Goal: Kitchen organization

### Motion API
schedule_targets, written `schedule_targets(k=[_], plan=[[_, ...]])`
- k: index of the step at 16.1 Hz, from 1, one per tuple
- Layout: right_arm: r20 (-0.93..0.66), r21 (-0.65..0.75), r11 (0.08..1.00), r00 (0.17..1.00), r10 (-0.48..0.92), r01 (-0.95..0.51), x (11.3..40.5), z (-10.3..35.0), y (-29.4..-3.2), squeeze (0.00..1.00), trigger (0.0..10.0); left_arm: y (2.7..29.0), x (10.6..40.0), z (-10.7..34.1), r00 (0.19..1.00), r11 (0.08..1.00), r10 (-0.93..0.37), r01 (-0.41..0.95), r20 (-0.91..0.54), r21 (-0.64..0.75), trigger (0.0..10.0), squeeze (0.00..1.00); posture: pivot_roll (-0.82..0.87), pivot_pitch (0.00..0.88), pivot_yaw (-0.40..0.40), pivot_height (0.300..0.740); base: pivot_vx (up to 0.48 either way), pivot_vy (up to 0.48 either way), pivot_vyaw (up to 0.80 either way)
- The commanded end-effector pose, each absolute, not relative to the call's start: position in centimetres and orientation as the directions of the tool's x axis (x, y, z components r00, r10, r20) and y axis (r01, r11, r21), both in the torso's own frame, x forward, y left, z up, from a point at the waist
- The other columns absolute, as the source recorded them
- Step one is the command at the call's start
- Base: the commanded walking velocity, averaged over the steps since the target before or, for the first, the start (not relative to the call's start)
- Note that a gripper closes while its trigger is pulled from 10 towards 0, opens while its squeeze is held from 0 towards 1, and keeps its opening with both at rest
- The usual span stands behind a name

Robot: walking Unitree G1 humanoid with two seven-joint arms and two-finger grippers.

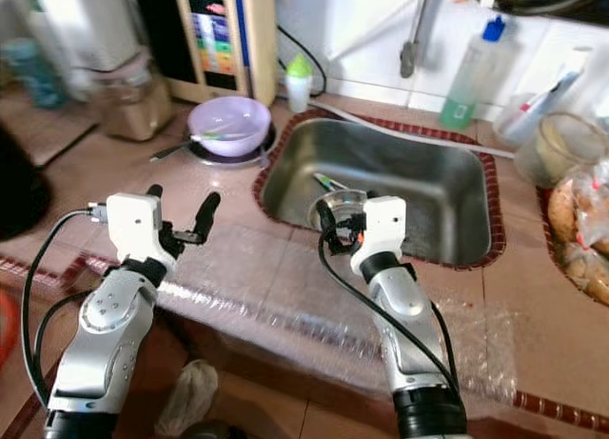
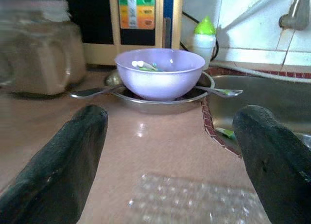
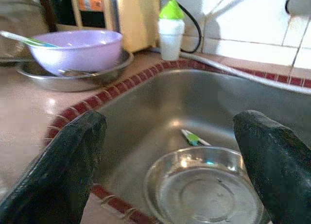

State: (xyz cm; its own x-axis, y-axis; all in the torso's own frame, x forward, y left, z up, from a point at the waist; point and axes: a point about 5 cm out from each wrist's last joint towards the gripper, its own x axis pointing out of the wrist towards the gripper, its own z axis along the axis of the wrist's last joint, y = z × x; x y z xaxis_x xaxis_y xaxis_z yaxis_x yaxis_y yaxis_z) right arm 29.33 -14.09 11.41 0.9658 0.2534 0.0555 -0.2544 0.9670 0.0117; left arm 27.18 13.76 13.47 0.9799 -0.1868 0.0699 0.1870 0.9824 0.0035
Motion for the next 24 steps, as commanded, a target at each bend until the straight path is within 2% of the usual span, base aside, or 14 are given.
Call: schedule_targets(k=[1, 6, 9, 11, 17, 22, 24], plan=[[0.07, 0.003, 0.968, 0.965, 0.251, -0.252, 29.4, 11.8, -14.2, 0.0, 10.0, 13.7, 27.1, 14.0, 0.976, 0.981, -0.196, 0.196, 0.091, 0.008, 10.0, 0.0, 0.03, 0.0, 0.02, 0.74, 0.0, 0.0, 0.0], [0.058, 0.008, 0.971, 0.97, 0.238, -0.239, 29.5, 11.6, -14.3, 0.0, 10.0, 13.7, 27.1, 14.0, 0.975, 0.979, -0.204, 0.204, 0.084, 0.005, 10.0, 0.0, 0.03, 0.0, 0.022, 0.74, 0.0, 0.253, 0.0], [0.057, 0.004, 0.971, 0.969, 0.24, -0.24, 29.5, 11.5, -14.3, 0.0, 10.0, 13.6, 27.0, 14.1, 0.972, 0.977, -0.215, 0.215, 0.091, 0.015, 10.0, 0.0, 0.03, 0.0, 0.02, 0.74, 0.305, 0.308, 0.0], [0.054, 0.003, 0.97, 0.969, 0.241, -0.242, 29.5, 11.5, -14.2, 0.0, 10.0, 13.5, 27.0, 14.0, 0.972, 0.976, -0.218, 0.218, 0.085, 0.012, 10.0, 0.0, 0.03, 0.0, 0.02, 0.74, 0.321, 0.0, 0.0], [0.045, 0.0, 0.972, 0.971, 0.234, -0.235, 29.3, 11.2, -14.3, 0.0, 10.0, 12.9, 26.8, 13.7, 0.967, 0.97, -0.243, 0.244, 0.077, 0.003, 10.0, 0.0, 0.02, 0.0, 0.022, 0.74, 0.0, 0.0, 0.0], [0.045, -0.006, 0.973, 0.972, 0.231, -0.231, 29.5, 11.3, -14.3, 0.0, 10.0, 12.4, 26.7, 13.8, 0.955, 0.959, -0.283, 0.283, 0.085, 0.007, 10.0, 0.0, 0.02, 0.0, 0.019, 0.74, 0.0, 0.0, -0.77], [0.044, -0.007, 0.972, 0.971, 0.236, -0.236, 29.5, 11.3, -14.2, 0.0, 10.0, 12.4, 26.7, 14.0, 0.954, 0.959, -0.284, 0.285, 0.094, 0.002, 10.0, 0.0, 0.03, 0.0, 0.018, 0.74, 0.0, 0.0, 0.0]])
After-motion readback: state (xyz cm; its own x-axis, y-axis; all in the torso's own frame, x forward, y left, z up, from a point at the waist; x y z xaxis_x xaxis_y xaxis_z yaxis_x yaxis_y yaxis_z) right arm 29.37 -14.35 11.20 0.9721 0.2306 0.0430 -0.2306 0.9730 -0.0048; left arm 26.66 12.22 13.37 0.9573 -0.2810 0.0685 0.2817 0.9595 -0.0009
